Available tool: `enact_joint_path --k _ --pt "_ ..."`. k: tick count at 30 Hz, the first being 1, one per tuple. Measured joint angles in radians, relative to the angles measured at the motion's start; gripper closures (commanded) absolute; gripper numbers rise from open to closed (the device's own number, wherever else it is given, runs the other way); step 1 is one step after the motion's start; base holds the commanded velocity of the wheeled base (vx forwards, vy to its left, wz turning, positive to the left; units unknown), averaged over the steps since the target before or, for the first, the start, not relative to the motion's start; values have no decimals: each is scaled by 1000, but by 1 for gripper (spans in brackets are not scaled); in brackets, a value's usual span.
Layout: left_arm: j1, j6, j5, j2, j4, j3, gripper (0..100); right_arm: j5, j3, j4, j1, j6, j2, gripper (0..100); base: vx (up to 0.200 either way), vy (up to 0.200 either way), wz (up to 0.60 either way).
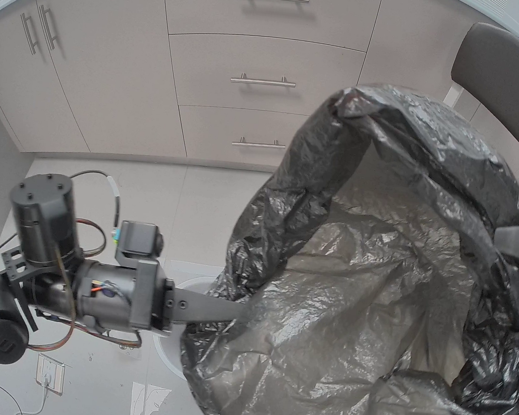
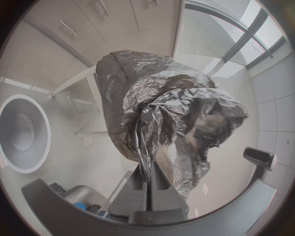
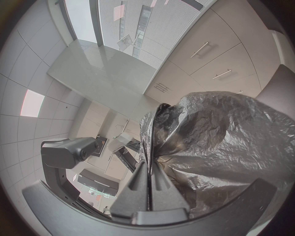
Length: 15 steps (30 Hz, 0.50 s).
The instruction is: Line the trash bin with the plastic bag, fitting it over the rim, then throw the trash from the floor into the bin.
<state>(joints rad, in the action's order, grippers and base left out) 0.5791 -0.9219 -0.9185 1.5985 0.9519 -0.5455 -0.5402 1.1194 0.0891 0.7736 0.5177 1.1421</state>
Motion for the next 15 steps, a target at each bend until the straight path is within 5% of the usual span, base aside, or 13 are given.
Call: enact_joint_path --k 15 --pt "-196 -91 8 -346 -69 197 100 5 -215 -133 -5 8 -4 100 0 0 0"
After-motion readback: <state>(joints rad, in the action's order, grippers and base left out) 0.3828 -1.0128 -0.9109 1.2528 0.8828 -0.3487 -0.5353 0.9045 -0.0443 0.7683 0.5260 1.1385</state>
